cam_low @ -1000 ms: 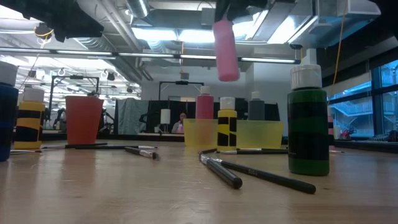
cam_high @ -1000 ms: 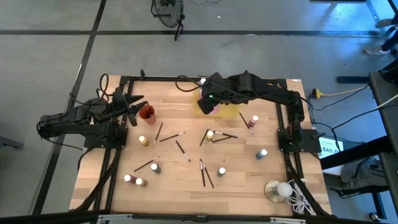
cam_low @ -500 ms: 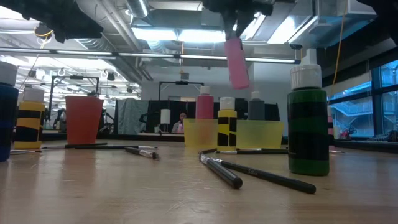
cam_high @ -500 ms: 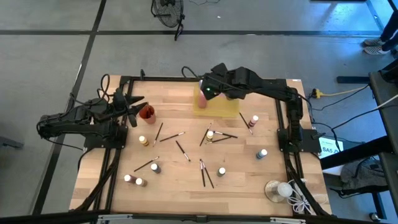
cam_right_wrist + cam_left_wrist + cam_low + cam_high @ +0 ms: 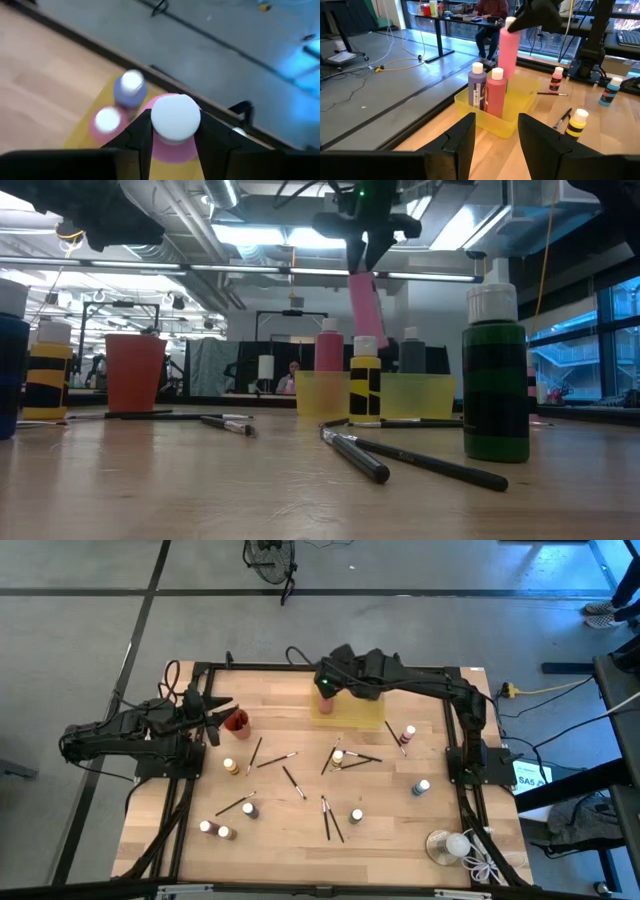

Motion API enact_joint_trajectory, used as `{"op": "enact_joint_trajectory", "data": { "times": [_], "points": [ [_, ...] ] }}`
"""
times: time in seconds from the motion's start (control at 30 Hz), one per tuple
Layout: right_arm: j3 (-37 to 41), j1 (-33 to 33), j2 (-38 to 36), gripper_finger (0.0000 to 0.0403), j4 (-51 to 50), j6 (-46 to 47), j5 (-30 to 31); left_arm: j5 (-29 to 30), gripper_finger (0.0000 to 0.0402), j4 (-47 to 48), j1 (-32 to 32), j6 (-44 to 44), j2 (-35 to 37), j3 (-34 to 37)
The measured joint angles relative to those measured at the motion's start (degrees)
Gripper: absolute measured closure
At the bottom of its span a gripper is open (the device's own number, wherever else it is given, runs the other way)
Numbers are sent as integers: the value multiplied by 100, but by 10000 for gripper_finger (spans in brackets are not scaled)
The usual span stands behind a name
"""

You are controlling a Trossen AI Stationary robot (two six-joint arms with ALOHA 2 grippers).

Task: Pick & Place Paint Supplies
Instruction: Put the large pink paint bottle into the yellow bin

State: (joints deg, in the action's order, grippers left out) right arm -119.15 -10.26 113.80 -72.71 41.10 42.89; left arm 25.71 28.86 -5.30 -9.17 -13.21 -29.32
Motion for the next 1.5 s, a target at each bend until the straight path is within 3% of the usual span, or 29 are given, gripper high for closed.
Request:
{"op": "enact_joint_trajectory", "data": {
  "times": [0.13,0.53,1.23,1.5],
  "points": [
    [0,2,-2,287,-24,-2,586,2,258,11,0,-10,0,1],
    [0,-162,-2,287,140,-227,509,12,258,18,1,-12,0,0],
    [0,-561,-2,287,780,-832,-284,321,258,15,0,-13,0,0],
    [0,-612,-2,287,911,-1021,-325,586,258,13,0,-12,0,1]
  ]
}}
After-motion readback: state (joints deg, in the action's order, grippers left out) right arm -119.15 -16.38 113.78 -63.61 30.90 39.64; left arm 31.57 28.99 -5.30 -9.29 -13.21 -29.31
